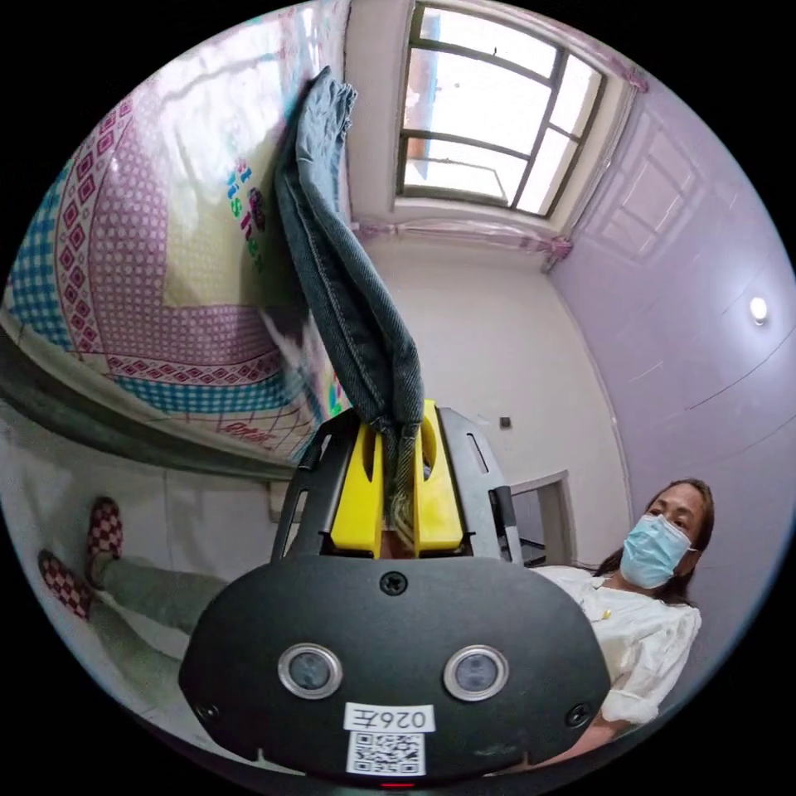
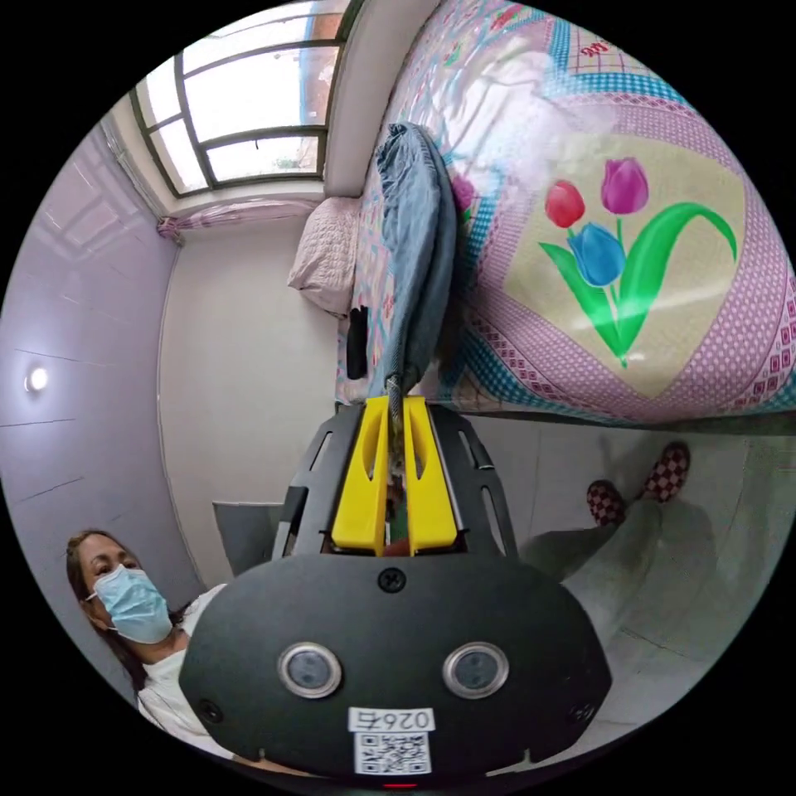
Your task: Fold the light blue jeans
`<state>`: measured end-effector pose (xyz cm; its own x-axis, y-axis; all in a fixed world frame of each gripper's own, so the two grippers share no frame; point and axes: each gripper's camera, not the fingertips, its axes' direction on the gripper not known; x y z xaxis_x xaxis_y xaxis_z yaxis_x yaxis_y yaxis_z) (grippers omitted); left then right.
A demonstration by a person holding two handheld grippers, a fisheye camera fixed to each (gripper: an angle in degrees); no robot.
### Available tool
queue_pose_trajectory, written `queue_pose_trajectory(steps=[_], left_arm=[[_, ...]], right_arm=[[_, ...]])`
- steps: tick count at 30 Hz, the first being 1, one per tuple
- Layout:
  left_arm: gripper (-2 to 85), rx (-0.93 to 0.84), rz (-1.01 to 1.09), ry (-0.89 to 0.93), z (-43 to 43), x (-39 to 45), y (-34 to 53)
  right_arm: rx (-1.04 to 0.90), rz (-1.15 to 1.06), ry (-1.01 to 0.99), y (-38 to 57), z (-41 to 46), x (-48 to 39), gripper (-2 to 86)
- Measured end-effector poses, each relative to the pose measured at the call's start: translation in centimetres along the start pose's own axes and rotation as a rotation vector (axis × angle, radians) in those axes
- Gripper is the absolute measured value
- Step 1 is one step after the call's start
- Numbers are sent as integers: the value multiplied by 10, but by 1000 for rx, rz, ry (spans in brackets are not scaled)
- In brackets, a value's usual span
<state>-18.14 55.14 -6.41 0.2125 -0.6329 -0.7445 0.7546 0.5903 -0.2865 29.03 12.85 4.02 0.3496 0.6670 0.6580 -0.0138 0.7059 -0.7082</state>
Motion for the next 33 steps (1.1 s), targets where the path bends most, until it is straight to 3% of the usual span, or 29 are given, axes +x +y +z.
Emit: queue_pose_trajectory(steps=[4,6,12,16,27,29,33], left_arm=[[46,-6,-63,4,2,-17,7],[45,-10,-82,-45,1,-21,11],[44,-46,-96,-139,-9,-31,20],[44,-42,-113,-96,-6,-41,19],[43,-96,-87,-63,-10,-27,5],[43,-101,-88,-68,-15,-25,4],[38,-158,-99,-109,-20,-33,10]], right_arm=[[36,83,-100,36,28,43,-9],[37,95,-40,47,38,47,-10],[-72,-154,239,72,85,3,-5],[-54,-284,314,93,106,-14,58],[8,-220,178,96,147,10,206],[-58,-205,72,84,159,12,61],[-107,-202,146,89,152,13,-6]])
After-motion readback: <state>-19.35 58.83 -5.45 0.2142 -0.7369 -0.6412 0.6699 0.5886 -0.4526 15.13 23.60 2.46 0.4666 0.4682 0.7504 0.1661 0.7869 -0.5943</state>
